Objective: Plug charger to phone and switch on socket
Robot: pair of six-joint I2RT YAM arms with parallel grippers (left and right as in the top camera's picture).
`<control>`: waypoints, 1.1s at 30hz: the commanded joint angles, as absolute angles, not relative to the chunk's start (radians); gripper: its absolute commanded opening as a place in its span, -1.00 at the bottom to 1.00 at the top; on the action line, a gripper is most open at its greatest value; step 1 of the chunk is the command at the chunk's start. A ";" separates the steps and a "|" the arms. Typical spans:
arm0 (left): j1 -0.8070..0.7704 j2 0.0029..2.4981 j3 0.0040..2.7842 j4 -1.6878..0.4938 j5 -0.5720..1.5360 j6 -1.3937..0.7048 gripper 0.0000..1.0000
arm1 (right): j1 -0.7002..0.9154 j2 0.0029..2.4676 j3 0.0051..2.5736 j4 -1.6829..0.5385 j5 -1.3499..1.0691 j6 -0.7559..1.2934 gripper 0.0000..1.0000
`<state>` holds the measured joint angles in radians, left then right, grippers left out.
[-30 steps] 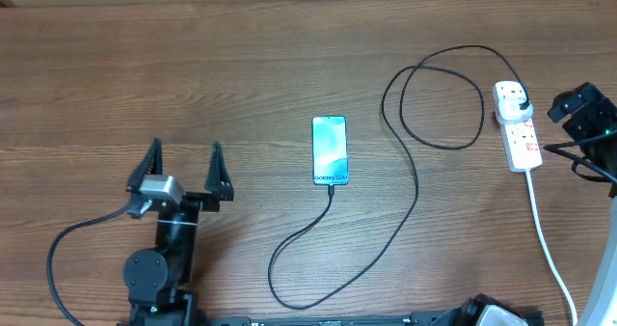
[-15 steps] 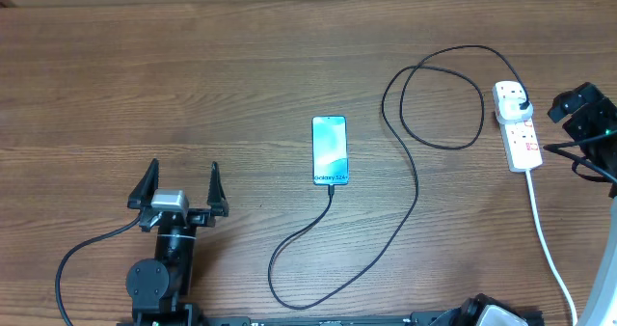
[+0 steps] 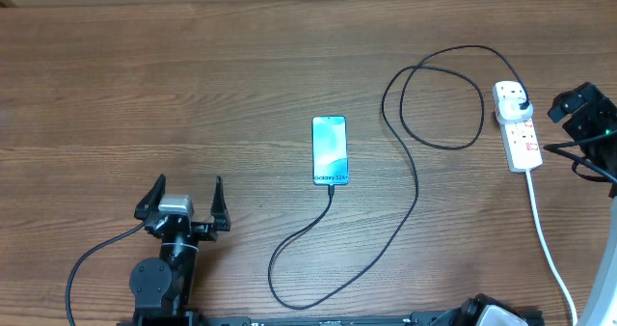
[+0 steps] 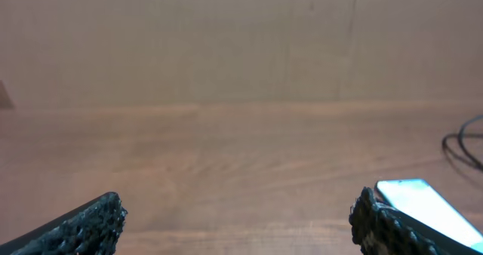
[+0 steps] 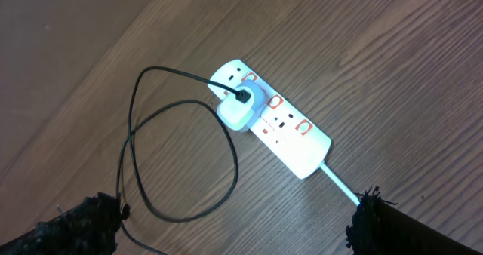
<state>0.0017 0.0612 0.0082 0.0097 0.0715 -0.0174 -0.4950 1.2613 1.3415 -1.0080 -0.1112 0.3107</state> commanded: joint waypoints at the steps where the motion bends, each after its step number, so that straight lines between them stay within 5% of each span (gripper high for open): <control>1: 0.014 0.005 0.005 -0.041 0.079 0.006 1.00 | -0.488 1.259 1.343 -1.002 -0.098 0.311 0.99; 33: 0.041 0.002 0.004 -0.078 0.055 0.064 1.00 | -0.488 1.259 1.343 -1.002 -0.098 0.311 1.00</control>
<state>0.0338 0.0151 0.0082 -0.0723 0.0673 0.0376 -0.4950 1.2613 1.3415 -1.0077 -0.1112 0.3103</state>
